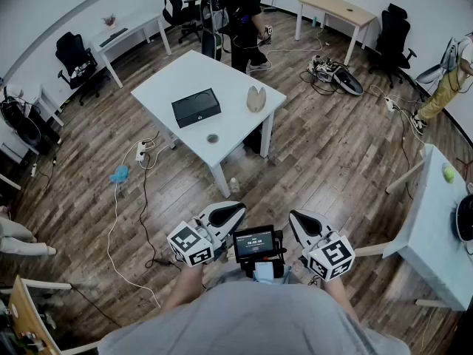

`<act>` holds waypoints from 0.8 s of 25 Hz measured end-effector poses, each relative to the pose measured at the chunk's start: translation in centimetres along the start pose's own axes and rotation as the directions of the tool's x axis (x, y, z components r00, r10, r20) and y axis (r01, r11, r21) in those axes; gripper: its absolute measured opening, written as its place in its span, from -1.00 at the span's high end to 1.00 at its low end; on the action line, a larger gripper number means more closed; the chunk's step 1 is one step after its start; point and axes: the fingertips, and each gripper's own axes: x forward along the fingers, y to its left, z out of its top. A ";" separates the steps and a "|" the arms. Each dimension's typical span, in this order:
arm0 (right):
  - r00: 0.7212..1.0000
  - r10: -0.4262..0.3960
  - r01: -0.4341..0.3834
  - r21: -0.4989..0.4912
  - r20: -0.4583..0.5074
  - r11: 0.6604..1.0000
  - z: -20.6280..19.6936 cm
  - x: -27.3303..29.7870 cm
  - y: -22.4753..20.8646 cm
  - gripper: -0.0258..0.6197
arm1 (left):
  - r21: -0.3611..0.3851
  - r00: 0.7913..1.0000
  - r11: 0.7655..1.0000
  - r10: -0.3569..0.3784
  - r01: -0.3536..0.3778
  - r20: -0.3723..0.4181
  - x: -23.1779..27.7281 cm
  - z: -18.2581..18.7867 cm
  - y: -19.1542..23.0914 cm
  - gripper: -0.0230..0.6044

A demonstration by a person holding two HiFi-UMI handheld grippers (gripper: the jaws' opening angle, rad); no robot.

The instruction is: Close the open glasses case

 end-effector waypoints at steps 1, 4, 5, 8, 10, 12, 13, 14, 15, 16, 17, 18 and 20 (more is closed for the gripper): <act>1.000 0.000 0.000 0.002 0.001 1.000 -0.1 0.0 -0.2 0.83 | -0.002 1.000 1.000 0.000 0.000 0.000 0.2 0.0 0.0 0.81; 1.000 0.003 -0.003 0.002 0.003 1.000 0.0 0.1 -0.3 0.83 | -0.005 1.000 1.000 0.000 0.000 -0.001 0.4 0.1 -0.1 0.81; 1.000 0.003 -0.003 0.001 0.003 1.000 0.0 0.1 -0.3 0.83 | -0.005 1.000 1.000 -0.001 0.001 -0.002 0.4 0.0 -0.1 0.81; 1.000 0.002 -0.002 0.011 0.010 1.000 -0.1 0.0 -0.5 0.83 | -0.009 1.000 1.000 0.000 0.000 -0.005 0.4 -0.3 -0.1 0.81; 1.000 0.009 -0.011 0.040 0.030 0.999 0.0 -0.1 -0.6 0.83 | -0.011 1.000 1.000 0.001 -0.001 -0.005 0.5 -0.4 -0.1 0.81; 0.999 0.015 -0.019 0.070 0.051 0.997 0.0 -0.2 -0.8 0.83 | -0.008 1.000 1.000 -0.002 0.002 -0.006 0.6 -0.4 -0.2 0.81; 0.999 0.014 -0.018 0.075 0.051 0.997 -0.1 -0.2 -0.8 0.82 | -0.007 1.000 1.000 -0.005 0.005 -0.007 0.6 -0.4 -0.2 0.81; 0.999 0.010 -0.014 0.073 0.046 0.997 -0.3 -0.2 -0.8 0.82 | -0.007 1.000 1.000 -0.007 0.007 -0.008 0.6 -0.5 -0.3 0.81; 0.999 0.006 -0.009 0.067 0.039 0.998 -0.6 -0.2 -0.9 0.82 | -0.008 1.000 1.000 -0.007 0.007 -0.009 0.6 -0.6 -0.3 0.81; 0.999 0.003 -0.005 0.064 0.034 0.998 -0.8 -0.3 -0.9 0.82 | -0.010 1.000 1.000 -0.007 0.007 -0.009 0.5 -0.6 -0.3 0.81; 0.999 0.001 -0.003 0.065 0.034 0.998 -0.8 -0.4 -0.9 0.82 | -0.013 1.000 1.000 -0.007 0.007 -0.009 0.5 -0.7 -0.4 0.81; 0.999 0.000 -0.003 0.069 0.036 0.998 -0.8 -0.5 -0.9 0.82 | -0.013 1.000 1.000 -0.007 0.007 -0.009 0.6 -0.7 -0.4 0.81; 0.999 0.000 -0.003 0.074 0.041 0.997 -0.7 -0.7 -1.0 0.82 | -0.013 1.000 1.000 -0.006 0.006 -0.008 0.7 -0.6 -0.5 0.81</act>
